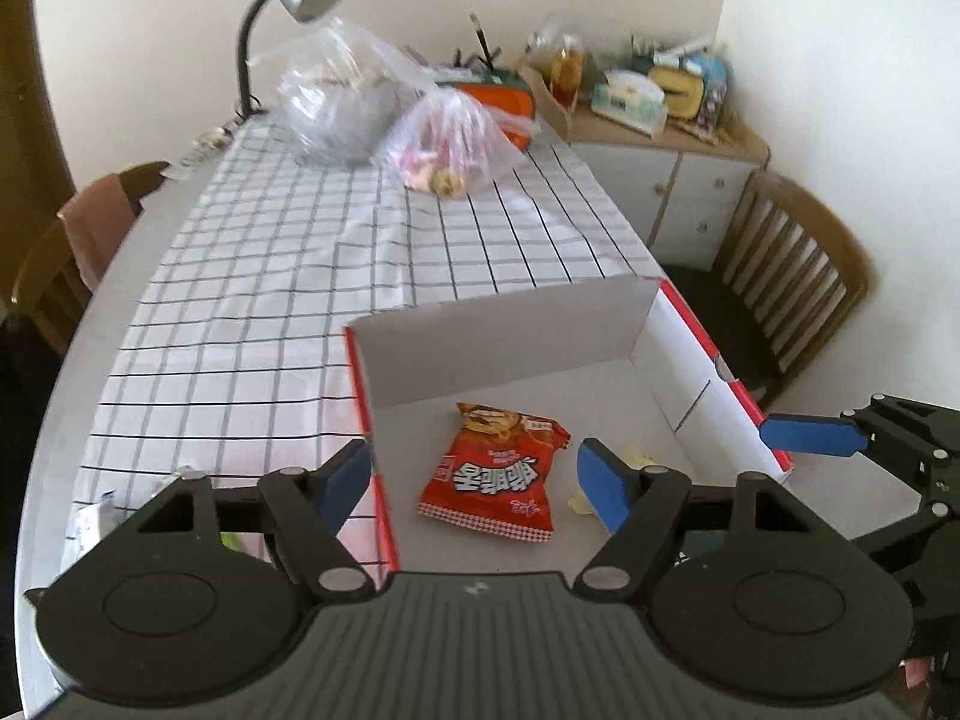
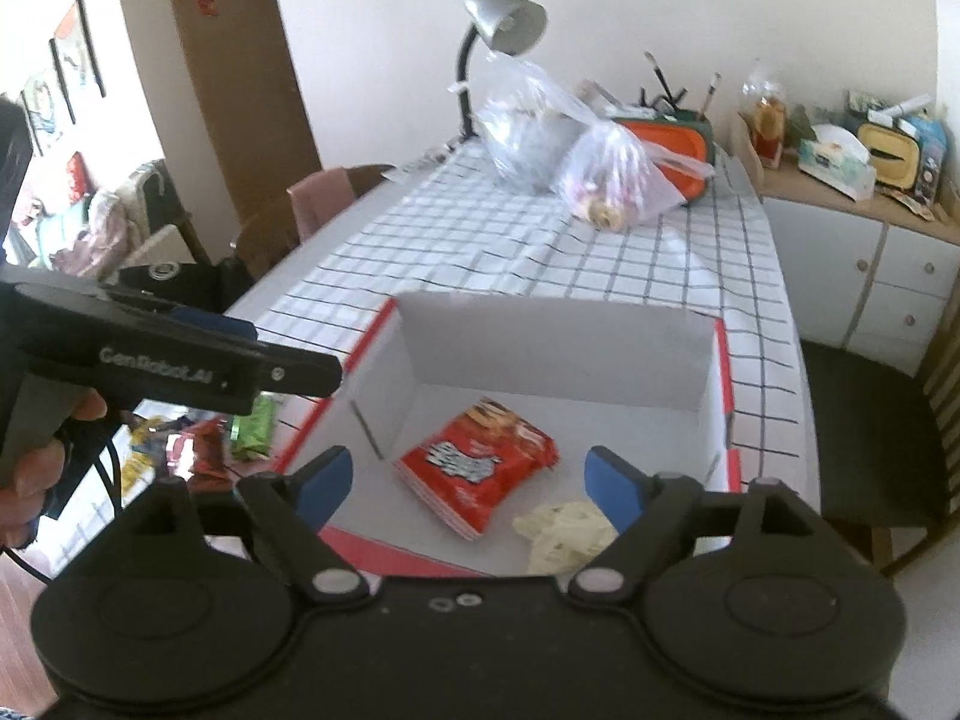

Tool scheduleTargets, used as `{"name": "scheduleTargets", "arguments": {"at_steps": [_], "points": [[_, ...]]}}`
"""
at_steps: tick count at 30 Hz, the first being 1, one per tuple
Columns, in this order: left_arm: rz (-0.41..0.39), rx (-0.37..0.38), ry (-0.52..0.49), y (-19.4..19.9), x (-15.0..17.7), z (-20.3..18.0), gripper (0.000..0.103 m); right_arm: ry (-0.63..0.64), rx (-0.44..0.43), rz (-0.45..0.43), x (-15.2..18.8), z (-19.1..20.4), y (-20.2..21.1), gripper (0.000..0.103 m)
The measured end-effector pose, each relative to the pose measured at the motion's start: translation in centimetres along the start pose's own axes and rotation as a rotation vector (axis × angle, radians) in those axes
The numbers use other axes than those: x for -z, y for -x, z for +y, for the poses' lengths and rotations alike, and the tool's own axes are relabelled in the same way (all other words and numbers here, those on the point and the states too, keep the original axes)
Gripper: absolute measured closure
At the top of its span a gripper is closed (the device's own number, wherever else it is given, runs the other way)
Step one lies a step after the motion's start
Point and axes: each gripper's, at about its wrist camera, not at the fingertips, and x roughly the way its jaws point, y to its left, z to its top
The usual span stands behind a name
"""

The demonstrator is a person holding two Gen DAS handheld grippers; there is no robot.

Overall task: Organize snacks
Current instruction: 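Move both tools back toward the snack pile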

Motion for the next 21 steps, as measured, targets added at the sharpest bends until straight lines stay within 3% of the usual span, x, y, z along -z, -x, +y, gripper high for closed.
{"name": "scheduleTargets", "arguments": {"at_steps": [12,21], "points": [[-0.074,-0.05,0.083,4.6,4.7,5.2,0.019,0.049,-0.067,-0.026,0.9,5.1,0.0,0.0],[-0.018,-0.083,0.072,5.2,8.6,10.8,0.017,0.021,-0.046,0.025,1.8,9.0,-2.4,0.0]]}}
